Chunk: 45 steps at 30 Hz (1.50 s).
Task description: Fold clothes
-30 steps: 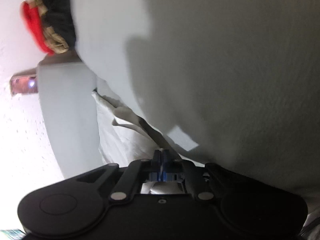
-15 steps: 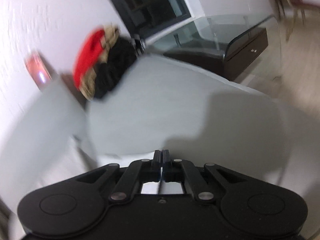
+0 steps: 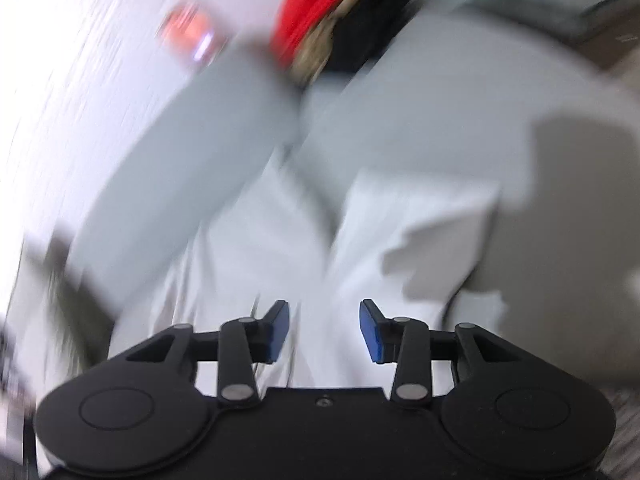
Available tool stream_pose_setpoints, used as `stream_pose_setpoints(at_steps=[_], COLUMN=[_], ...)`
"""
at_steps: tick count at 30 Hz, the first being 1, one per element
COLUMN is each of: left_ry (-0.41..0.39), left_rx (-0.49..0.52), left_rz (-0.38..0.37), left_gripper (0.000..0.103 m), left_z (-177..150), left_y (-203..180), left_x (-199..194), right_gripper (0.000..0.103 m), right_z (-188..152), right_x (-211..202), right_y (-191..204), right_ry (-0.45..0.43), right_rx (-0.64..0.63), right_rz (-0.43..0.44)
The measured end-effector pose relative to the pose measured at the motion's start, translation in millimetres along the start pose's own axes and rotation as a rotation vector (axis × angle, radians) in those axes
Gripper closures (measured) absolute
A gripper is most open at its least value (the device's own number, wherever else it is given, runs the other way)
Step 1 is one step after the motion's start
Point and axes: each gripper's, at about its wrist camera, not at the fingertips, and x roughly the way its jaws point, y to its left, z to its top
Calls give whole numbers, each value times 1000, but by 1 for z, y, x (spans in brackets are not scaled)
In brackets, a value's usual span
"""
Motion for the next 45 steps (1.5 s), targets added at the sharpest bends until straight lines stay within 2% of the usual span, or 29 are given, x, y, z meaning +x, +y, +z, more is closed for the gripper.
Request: stream_pose_setpoints(at_steps=[1,3,4,6,9,10,11,12,13,17,21,25,28,30,36,38,40,44,45], left_ry=[36,51,64,90,-44,-92,-124,-152,-158,-79,-20,20,33,-1,-127,-138,-117,-83,-66], left_rx=[14,116,132,151,-1,-55,-150,-252,-352,-644,-748,-748,-816,-891,-1095,-1120,-1118,-1074,-1031], left_rz=[5,16,0,-40,-101,-121,-134,-146,-165,-352,-464,-482,-570,-581,-583,-573,-566,-577,-567], left_gripper=[82,82,82,81,70,68,64,56,56,55,50,45,45,46,61,68,80,81,81], left_z=[-4,-10,-12,-15,-20,-21,-20,-19,-18,-22,-32,-29,-27,-26,-29,-30,-30,-33,-32], left_y=[-2,-11,-8,2,51,67,88,109,129,176,175,163,164,173,202,207,206,197,190], left_x=[5,-2,-9,-24,-53,-62,-65,-67,-65,-36,-10,15,40,47,61,64,67,62,59], right_gripper=[77,78,79,79,77,69,62,61,61,61,60,60,60,60,60,60,60,60,60], right_z=[-10,-31,-42,-41,-37,-36,-35,-34,-32,-38,-50,-53,-54,-54,-55,-55,-55,-55,-55], right_x=[8,25,33,24,8,2,-3,-5,-1,25,44,51,48,46,46,47,48,49,49], right_y=[5,16,21,28,38,41,44,48,48,40,36,30,28,26,19,17,17,15,15], right_ry=[66,199,266,263,249,244,239,209,199,263,275,287,286,285,289,291,292,293,293], right_rx=[-36,-107,-143,-148,-150,-150,-151,-157,-148,22,38,57,60,66,95,105,108,111,111], right_rz=[-12,-37,-50,-4,70,95,120,120,125,185,148,143,155,163,189,196,199,205,206])
